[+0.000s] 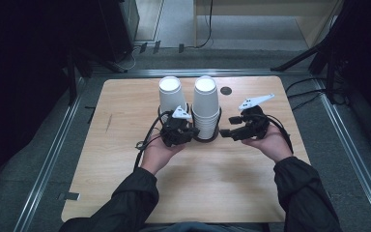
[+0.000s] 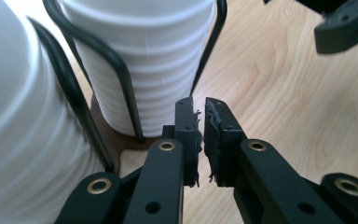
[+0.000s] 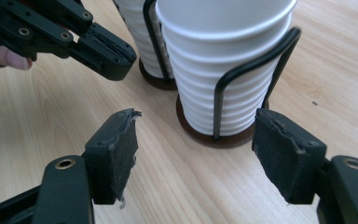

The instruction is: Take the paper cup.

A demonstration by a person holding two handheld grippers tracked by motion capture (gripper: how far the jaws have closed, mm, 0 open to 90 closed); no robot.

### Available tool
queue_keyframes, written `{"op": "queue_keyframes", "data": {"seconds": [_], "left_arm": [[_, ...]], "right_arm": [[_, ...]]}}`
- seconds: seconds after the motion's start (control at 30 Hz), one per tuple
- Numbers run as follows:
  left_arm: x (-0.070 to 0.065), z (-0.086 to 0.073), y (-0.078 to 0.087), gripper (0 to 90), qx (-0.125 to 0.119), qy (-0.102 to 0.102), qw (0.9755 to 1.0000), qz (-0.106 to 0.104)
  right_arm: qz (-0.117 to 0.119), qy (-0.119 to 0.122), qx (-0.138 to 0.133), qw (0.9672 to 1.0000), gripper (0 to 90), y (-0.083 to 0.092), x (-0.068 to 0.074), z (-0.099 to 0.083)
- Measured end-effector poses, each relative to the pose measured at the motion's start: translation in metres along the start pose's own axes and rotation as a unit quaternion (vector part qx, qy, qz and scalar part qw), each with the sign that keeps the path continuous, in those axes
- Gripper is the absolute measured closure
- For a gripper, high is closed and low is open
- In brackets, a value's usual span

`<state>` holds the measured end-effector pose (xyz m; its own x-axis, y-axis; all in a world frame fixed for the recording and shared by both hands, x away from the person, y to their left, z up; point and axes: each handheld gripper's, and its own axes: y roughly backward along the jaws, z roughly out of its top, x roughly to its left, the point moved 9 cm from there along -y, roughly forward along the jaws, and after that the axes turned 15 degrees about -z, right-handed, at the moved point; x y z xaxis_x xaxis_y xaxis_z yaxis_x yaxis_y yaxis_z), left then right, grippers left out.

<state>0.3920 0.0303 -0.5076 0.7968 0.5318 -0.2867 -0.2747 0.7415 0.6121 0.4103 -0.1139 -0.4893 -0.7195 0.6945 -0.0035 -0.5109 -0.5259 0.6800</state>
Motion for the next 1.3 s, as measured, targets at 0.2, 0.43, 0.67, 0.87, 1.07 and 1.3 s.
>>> {"op": "queue_keyframes", "data": {"seconds": [0.2, 0.43, 0.67, 0.87, 1.07, 1.3], "left_arm": [[0.003, 0.01, -0.002, 89.3, -0.006, 0.016, 0.9998, 0.007], [0.004, 0.017, -0.004, 89.6, -0.008, 0.033, 0.9993, 0.016], [0.004, 0.023, -0.004, 89.6, -0.01, 0.038, 0.9985, 0.038], [0.004, 0.024, -0.005, 89.4, -0.015, 0.041, 0.9984, 0.037], [0.003, 0.024, -0.007, 89.4, -0.017, 0.043, 0.9983, 0.035], [0.003, 0.026, -0.003, 89.5, -0.027, 0.035, 0.998, 0.044]], "right_arm": [[-0.012, 0.009, -0.001, 0.9999, 30.2, 0.003, -0.006, 0.017], [-0.012, 0.014, -0.006, 0.9998, 28.5, 0.009, -0.009, 0.039], [-0.008, 0.014, -0.008, 0.9998, 22.9, 0.007, -0.011, 0.067], [-0.003, 0.019, -0.006, 0.9998, 18.5, -0.001, -0.006, 0.085], [-0.008, 0.021, -0.005, 0.9997, 16.9, -0.009, -0.004, 0.102], [-0.012, 0.025, 0.005, 0.9996, 16.6, -0.017, 0.001, 0.113]]}}
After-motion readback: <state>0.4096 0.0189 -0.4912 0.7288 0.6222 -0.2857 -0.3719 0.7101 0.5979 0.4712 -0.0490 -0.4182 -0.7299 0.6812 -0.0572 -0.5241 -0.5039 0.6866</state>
